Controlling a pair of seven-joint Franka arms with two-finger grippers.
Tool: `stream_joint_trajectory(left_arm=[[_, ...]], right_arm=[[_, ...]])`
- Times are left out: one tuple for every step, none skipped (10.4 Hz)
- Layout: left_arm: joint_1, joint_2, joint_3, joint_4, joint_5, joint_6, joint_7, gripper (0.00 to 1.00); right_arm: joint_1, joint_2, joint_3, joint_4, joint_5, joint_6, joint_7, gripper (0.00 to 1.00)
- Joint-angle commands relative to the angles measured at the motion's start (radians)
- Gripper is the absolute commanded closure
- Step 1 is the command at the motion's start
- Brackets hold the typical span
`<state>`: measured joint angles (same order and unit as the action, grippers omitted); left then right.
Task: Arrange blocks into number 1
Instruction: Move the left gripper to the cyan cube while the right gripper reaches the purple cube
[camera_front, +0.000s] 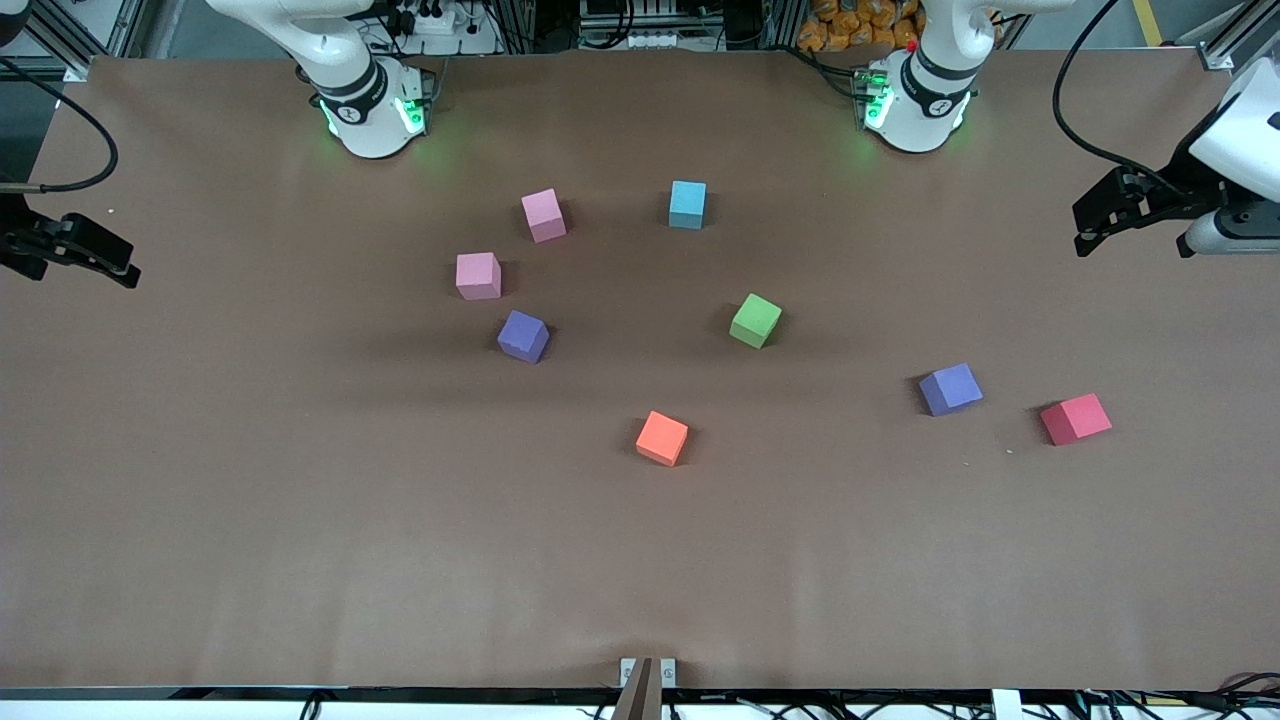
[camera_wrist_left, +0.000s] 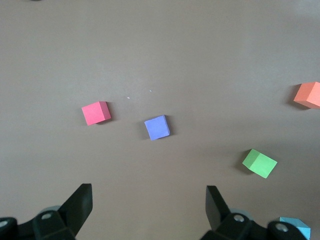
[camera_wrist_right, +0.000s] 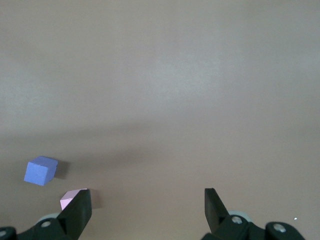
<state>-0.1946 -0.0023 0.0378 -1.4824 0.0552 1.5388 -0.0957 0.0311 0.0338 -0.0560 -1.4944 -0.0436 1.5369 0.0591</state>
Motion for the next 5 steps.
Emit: stream_joint_trajectory(left_arm=[[-0.008,0.001,0.002,0.013,-0.021,-0.009,0.005,0.00],[-0.011,0.001,-0.004,0.010,-0.023,-0.009,0.007,0.00],[-0.012,0.004,-0.006,0.001,-0.082,-0.009,0.004,0.00],[-0.025,0.007,-0.021,-0.013,-0.136,-0.011,-0.016,0.00],[-0.035,0.008,-0.085,-0.053,-0.143,-0.006,-0.030,0.00]], right_arm=[[-0.019,0.009,0.013,0.025,-0.004,-0.020,-0.013,0.00],[-0.017,0.011,0.013,0.025,-0.002,-0.018,-0.013,0.00],[-0.010,0.018,0.013,0.020,0.008,-0.017,-0.008,0.00],[0.010,0.027,0.015,0.013,0.043,-0.003,-0.004,0.00],[0.030,0.053,0.013,0.008,0.092,0.023,0.002,0.00]])
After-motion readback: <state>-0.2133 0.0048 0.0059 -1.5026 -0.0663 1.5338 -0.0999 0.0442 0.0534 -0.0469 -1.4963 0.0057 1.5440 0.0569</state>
